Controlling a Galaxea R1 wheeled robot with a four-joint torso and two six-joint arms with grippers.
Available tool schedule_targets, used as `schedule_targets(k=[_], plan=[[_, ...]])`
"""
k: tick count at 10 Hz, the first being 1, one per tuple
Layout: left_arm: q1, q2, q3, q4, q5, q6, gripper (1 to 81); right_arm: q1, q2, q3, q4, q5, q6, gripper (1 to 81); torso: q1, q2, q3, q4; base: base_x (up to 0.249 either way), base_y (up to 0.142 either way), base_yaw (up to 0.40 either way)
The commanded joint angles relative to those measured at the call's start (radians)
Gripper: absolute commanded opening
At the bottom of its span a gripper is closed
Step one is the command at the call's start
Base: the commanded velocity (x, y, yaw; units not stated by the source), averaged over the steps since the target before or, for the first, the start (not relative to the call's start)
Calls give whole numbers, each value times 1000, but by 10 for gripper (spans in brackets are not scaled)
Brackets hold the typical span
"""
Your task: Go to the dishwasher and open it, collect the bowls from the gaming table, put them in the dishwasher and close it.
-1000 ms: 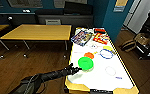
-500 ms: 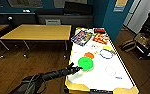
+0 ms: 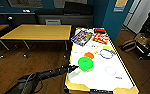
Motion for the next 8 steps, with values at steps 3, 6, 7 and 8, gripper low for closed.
schedule_targets(k=[3,6,7,8], plan=[[-162,-8,25,-6,26,-2,811,26,-35,7,-27,-23,2,10,0,0,0,0,0,0,0],[-162,-1,28,-1,23,-1,811,26,-33,5,-27,-23,2,10,0,0,0,0,0,0,0],[-162,0,28,-1,23,-1,811,26,-33,5,-27,-23,2,10,0,0,0,0,0,0,0],[-162,0,28,-1,23,-1,811,26,-33,5,-27,-23,2,10,0,0,0,0,0,0,0]])
